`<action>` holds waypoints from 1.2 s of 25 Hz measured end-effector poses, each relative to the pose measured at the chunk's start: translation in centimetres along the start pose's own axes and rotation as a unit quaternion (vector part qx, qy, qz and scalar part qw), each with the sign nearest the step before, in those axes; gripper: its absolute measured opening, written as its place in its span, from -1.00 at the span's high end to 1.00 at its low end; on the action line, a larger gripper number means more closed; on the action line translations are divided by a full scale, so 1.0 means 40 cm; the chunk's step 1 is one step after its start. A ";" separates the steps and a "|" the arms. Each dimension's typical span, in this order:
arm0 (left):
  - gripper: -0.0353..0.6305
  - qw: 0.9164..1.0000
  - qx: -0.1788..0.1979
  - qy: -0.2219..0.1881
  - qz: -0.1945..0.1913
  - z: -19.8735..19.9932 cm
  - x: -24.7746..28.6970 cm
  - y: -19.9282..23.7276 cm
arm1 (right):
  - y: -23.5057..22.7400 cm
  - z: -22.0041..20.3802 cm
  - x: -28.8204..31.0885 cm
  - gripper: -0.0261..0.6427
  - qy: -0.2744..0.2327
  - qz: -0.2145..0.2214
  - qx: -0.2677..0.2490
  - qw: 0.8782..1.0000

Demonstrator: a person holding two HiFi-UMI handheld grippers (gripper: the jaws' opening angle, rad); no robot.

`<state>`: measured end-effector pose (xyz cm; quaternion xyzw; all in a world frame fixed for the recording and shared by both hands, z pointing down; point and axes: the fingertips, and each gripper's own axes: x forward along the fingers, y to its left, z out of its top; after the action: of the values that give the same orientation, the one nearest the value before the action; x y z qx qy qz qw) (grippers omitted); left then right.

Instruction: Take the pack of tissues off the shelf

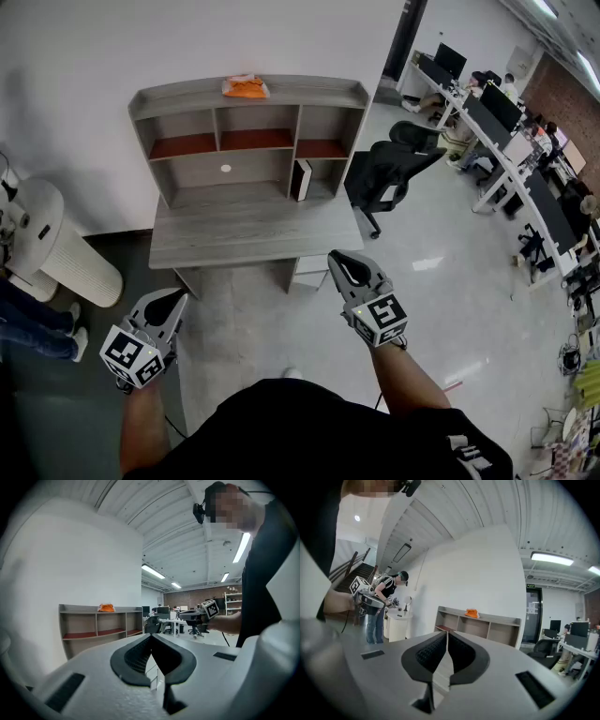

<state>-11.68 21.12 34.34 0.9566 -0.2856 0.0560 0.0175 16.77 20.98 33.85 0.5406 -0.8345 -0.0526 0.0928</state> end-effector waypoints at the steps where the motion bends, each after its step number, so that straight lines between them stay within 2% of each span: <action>1: 0.84 1.000 0.001 -0.001 -0.001 0.002 0.010 0.001 | -0.011 -0.001 0.003 0.86 0.000 0.000 0.006 1.000; 15: 0.84 1.000 0.009 0.011 0.015 0.011 0.158 -0.015 | -0.149 -0.091 0.007 0.88 0.003 0.015 0.033 0.999; 24: 0.84 0.999 0.011 0.026 0.022 0.020 0.273 -0.063 | -0.248 -0.145 -0.012 0.88 0.001 0.032 0.072 0.997; 30: 0.84 0.999 0.015 0.046 0.022 0.005 0.289 -0.069 | -0.278 -0.178 -0.033 0.87 -0.002 0.030 0.093 0.995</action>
<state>-0.54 17.12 35.50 0.9466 -0.3045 0.1046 0.0150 28.75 17.71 38.61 0.5217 -0.8517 0.0273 0.0417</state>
